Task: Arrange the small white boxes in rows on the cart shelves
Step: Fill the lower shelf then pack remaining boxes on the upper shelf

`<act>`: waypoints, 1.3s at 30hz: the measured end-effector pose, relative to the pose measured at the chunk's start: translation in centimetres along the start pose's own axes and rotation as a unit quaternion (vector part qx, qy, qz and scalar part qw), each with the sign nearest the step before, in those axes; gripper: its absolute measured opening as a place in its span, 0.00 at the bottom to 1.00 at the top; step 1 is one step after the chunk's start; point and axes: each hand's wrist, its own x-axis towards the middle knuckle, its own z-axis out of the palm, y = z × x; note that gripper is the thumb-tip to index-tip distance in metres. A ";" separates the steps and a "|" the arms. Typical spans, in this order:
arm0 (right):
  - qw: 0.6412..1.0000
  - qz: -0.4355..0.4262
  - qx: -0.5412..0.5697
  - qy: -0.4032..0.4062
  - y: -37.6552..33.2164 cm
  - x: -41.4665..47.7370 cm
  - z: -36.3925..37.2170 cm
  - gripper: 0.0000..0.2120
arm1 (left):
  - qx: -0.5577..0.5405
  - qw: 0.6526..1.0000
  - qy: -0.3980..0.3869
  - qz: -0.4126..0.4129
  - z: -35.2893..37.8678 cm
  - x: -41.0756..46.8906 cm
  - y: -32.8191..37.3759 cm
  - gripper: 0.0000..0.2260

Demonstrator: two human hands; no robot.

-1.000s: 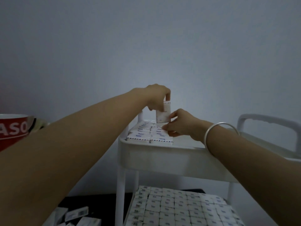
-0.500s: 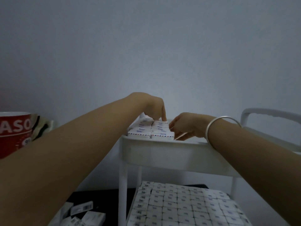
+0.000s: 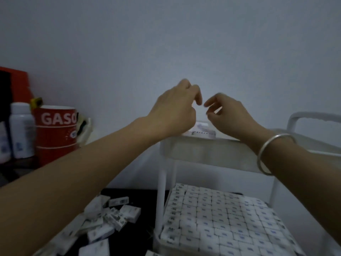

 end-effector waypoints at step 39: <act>0.896 -0.097 0.044 -0.430 -7.9 -20.8 25.9 0.19 | 0.149 0.896 -0.381 -0.172 -4.7 -40.3 -14.9 0.20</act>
